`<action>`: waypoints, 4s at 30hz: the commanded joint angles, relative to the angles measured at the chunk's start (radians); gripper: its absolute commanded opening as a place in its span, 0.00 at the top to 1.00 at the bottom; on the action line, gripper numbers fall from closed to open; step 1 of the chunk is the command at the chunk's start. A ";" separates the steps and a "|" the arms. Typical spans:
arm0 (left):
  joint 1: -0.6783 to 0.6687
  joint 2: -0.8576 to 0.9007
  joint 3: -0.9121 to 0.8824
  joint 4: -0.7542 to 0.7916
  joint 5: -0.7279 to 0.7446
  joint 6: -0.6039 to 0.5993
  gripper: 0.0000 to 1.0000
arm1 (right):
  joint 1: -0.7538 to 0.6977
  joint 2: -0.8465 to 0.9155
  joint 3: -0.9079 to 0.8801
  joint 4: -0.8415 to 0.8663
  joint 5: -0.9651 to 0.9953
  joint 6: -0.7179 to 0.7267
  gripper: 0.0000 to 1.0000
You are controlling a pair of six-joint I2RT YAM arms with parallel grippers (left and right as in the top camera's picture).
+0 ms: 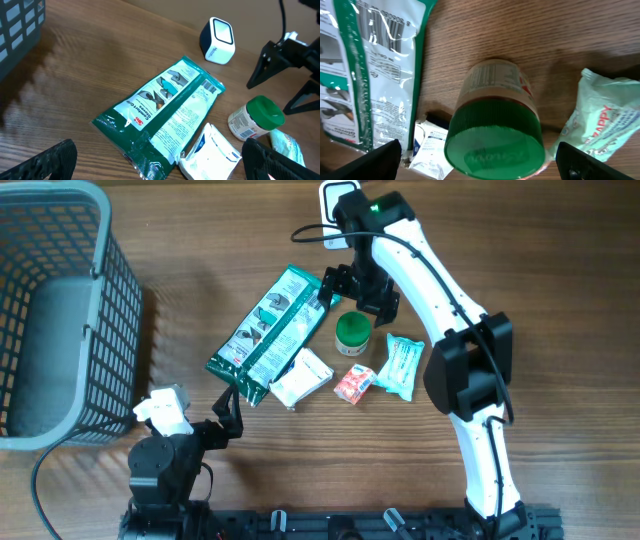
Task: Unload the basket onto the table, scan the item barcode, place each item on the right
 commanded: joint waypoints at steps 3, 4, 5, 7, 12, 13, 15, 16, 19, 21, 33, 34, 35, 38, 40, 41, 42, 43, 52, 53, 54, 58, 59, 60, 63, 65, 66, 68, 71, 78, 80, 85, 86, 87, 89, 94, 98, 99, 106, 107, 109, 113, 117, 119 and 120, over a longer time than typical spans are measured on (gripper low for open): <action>0.005 -0.002 -0.007 0.003 -0.013 -0.009 0.00 | 0.032 0.080 0.000 0.000 0.047 0.034 0.00; 0.005 -0.002 -0.007 0.003 -0.013 -0.009 0.00 | 0.032 0.090 -0.005 0.000 0.047 0.035 0.01; 0.005 -0.002 -0.007 0.003 -0.013 -0.009 0.00 | 0.032 0.092 -0.011 0.003 0.047 0.035 0.00; 0.005 -0.002 -0.007 0.003 -0.013 -0.009 0.00 | 0.032 0.095 -0.050 0.023 0.046 0.045 0.00; 0.005 -0.002 -0.007 0.003 -0.013 -0.009 0.00 | 0.032 0.095 -0.156 0.061 0.035 0.105 0.00; 0.005 -0.002 -0.007 0.003 -0.013 -0.009 0.00 | 0.032 0.095 -0.177 0.075 0.031 0.114 0.00; 0.005 -0.002 -0.007 0.003 -0.013 -0.009 0.00 | 0.032 0.095 -0.220 0.112 0.008 0.119 0.01; 0.005 -0.002 -0.007 0.003 -0.013 -0.009 0.00 | 0.032 0.095 -0.241 0.135 -0.004 0.118 0.04; 0.005 -0.002 -0.007 0.003 -0.013 -0.009 0.00 | 0.032 0.095 -0.278 0.175 -0.018 0.111 0.14; 0.005 -0.002 -0.007 0.003 -0.013 -0.009 0.00 | 0.032 0.095 -0.280 0.183 -0.018 0.110 0.14; 0.005 -0.002 -0.007 0.003 -0.013 -0.009 0.00 | 0.027 0.095 -0.279 0.253 0.046 0.058 0.11; 0.005 -0.002 -0.007 0.003 -0.013 -0.009 0.00 | 0.027 0.095 -0.279 0.263 0.064 0.058 0.15; 0.005 -0.002 -0.007 0.003 -0.013 -0.009 0.00 | 0.027 0.095 -0.276 0.268 0.082 0.058 0.20; 0.005 -0.002 -0.007 0.003 -0.013 -0.009 0.00 | 0.027 0.093 -0.249 0.261 0.097 0.044 0.23; 0.005 -0.002 -0.007 0.003 -0.013 -0.009 0.00 | 0.027 0.089 -0.218 0.259 0.105 0.022 0.27; 0.005 -0.002 -0.007 0.003 -0.013 -0.009 0.00 | 0.027 0.086 -0.188 0.259 0.110 -0.006 0.27; 0.005 -0.002 -0.007 0.003 -0.013 -0.009 0.00 | 0.027 0.085 -0.168 0.258 0.117 -0.025 0.27; 0.005 -0.002 -0.007 0.003 -0.013 -0.009 0.00 | 0.027 0.085 -0.153 0.254 0.130 -0.030 0.27; 0.005 -0.002 -0.007 0.003 -0.013 -0.009 0.00 | 0.026 0.073 -0.126 0.230 0.217 -0.073 0.07; 0.005 -0.002 -0.007 0.003 -0.013 -0.009 0.00 | 0.026 0.063 -0.124 0.220 0.223 -0.073 0.01; 0.005 -0.002 -0.007 0.003 -0.013 -0.009 0.00 | 0.026 0.051 -0.121 0.205 0.237 -0.071 0.01; 0.005 -0.002 -0.007 0.003 -0.013 -0.009 0.00 | 0.027 -0.059 -0.115 0.179 0.270 -0.071 0.00; 0.005 -0.002 -0.007 0.003 -0.013 -0.009 0.00 | 0.027 -0.098 -0.115 0.179 0.273 -0.070 0.00; 0.005 -0.002 -0.007 0.003 -0.013 -0.009 0.00 | 0.027 -0.152 -0.115 0.179 0.272 -0.069 0.00; 0.005 -0.002 -0.007 0.003 -0.013 -0.009 0.00 | 0.032 -0.305 -0.115 0.173 0.249 -0.071 0.00; 0.005 -0.002 -0.007 0.003 -0.013 -0.009 0.00 | 0.043 -0.393 -0.116 0.159 0.233 -0.074 0.00; 0.005 -0.002 -0.007 0.003 -0.013 -0.009 0.00 | 0.051 -0.429 -0.116 0.151 0.233 -0.073 0.00; 0.005 -0.002 -0.007 0.003 -0.013 -0.009 0.00 | 0.078 -0.473 -0.116 0.124 0.234 -0.074 0.00; 0.005 -0.002 -0.007 0.003 -0.013 -0.009 0.00 | 0.103 -0.462 -0.144 0.085 0.234 -0.073 0.00; 0.005 -0.002 -0.007 0.003 -0.013 -0.009 0.00 | 0.107 -0.384 -0.442 0.259 0.230 -0.039 0.00; 0.005 -0.002 -0.007 0.003 -0.013 -0.009 0.00 | 0.106 -0.379 -0.496 0.325 0.218 -0.036 0.00; 0.005 -0.002 -0.007 0.003 -0.013 -0.009 0.00 | 0.109 -0.378 -0.564 0.444 0.154 -0.037 0.00; 0.005 -0.002 -0.007 0.003 -0.013 -0.009 0.00 | 0.109 -0.378 -0.564 0.454 0.155 -0.029 0.00; 0.005 -0.002 -0.007 0.003 -0.013 -0.009 0.00 | 0.109 -0.378 -0.564 0.459 0.154 -0.022 0.00; 0.005 -0.002 -0.007 0.003 -0.013 -0.009 0.00 | 0.109 -0.376 -0.569 0.462 0.155 -0.018 0.00; 0.005 -0.002 -0.007 0.003 -0.013 -0.009 0.00 | 0.109 -0.344 -0.632 0.478 0.154 -0.019 0.00; 0.005 -0.002 -0.007 0.003 -0.013 -0.009 0.00 | 0.109 -0.299 -0.682 0.531 0.127 -0.021 0.00; 0.005 -0.002 -0.007 0.003 -0.013 -0.009 0.00 | 0.108 -0.293 -0.688 0.539 0.121 -0.021 0.00; 0.005 -0.002 -0.007 0.003 -0.013 -0.009 0.00 | 0.108 -0.248 -0.688 0.563 0.121 -0.024 0.05; 0.005 -0.002 -0.007 0.003 -0.013 -0.009 0.00 | 0.108 -0.235 -0.688 0.563 0.121 -0.024 0.07; 0.005 -0.002 -0.007 0.003 -0.013 -0.009 0.00 | 0.108 -0.223 -0.689 0.560 0.121 -0.021 0.12; 0.005 -0.002 -0.007 0.003 -0.013 -0.009 0.00 | 0.108 -0.216 -0.689 0.558 0.121 -0.020 0.29; 0.005 -0.002 -0.007 0.003 -0.013 -0.009 0.00 | 0.097 -0.218 -0.657 0.488 0.121 -0.021 0.37; 0.005 -0.002 -0.007 0.003 -0.013 -0.009 0.00 | 0.088 -0.218 -0.616 0.420 0.121 -0.021 0.43; 0.005 -0.002 -0.007 0.003 -0.013 -0.009 0.00 | 0.083 -0.218 -0.594 0.386 0.119 -0.022 0.44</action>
